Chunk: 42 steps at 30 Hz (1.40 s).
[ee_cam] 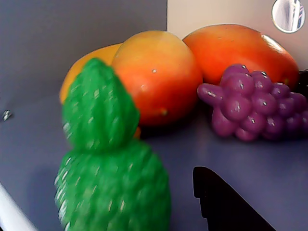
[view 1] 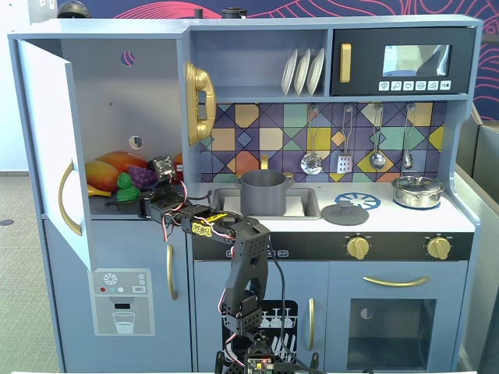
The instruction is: Pick up the green pineapple from the left cabinet and place it in the gray recipient
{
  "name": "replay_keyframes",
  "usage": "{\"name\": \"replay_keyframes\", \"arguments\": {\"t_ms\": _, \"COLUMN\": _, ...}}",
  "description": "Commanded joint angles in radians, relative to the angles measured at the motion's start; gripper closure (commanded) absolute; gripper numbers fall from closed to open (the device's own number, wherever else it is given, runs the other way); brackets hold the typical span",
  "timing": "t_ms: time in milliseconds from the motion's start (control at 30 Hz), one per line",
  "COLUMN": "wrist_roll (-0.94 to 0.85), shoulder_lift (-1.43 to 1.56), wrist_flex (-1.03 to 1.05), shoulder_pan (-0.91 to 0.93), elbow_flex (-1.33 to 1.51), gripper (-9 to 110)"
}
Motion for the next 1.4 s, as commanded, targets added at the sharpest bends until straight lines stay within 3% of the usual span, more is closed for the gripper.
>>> {"name": "replay_keyframes", "arguments": {"t_ms": 0, "wrist_roll": 0.014, "shoulder_lift": -0.063, "wrist_flex": -0.043, "shoulder_pan": 0.021, "elbow_flex": -0.150, "gripper": 52}}
{"name": "replay_keyframes", "arguments": {"t_ms": 100, "wrist_roll": 0.008, "shoulder_lift": -0.118, "wrist_flex": -0.049, "shoulder_pan": 0.012, "elbow_flex": -0.202, "gripper": 58}}
{"name": "replay_keyframes", "arguments": {"t_ms": 233, "wrist_roll": -0.015, "shoulder_lift": -0.129, "wrist_flex": -0.012, "shoulder_pan": -0.002, "elbow_flex": -0.221, "gripper": 99}}
{"name": "replay_keyframes", "arguments": {"t_ms": 267, "wrist_roll": -0.015, "shoulder_lift": -0.115, "wrist_flex": 0.002, "shoulder_pan": -0.002, "elbow_flex": -0.209, "gripper": 102}}
{"name": "replay_keyframes", "arguments": {"t_ms": 400, "wrist_roll": -0.015, "shoulder_lift": 0.080, "wrist_flex": 0.086, "shoulder_pan": -0.058, "elbow_flex": -0.109, "gripper": 102}}
{"name": "replay_keyframes", "arguments": {"t_ms": 533, "wrist_roll": -0.055, "shoulder_lift": 0.448, "wrist_flex": 0.433, "shoulder_pan": -0.163, "elbow_flex": -0.012, "gripper": 102}}
{"name": "replay_keyframes", "arguments": {"t_ms": 700, "wrist_roll": -0.083, "shoulder_lift": 0.831, "wrist_flex": 0.706, "shoulder_pan": -0.268, "elbow_flex": 0.101, "gripper": 102}}
{"name": "replay_keyframes", "arguments": {"t_ms": 833, "wrist_roll": -0.126, "shoulder_lift": 1.025, "wrist_flex": 0.781, "shoulder_pan": -0.270, "elbow_flex": 0.109, "gripper": 102}}
{"name": "replay_keyframes", "arguments": {"t_ms": 1067, "wrist_roll": -0.063, "shoulder_lift": 1.177, "wrist_flex": 0.825, "shoulder_pan": 0.026, "elbow_flex": 0.018, "gripper": 102}}
{"name": "replay_keyframes", "arguments": {"t_ms": 1367, "wrist_roll": 0.003, "shoulder_lift": 0.908, "wrist_flex": 0.715, "shoulder_pan": 0.552, "elbow_flex": -0.262, "gripper": 102}}
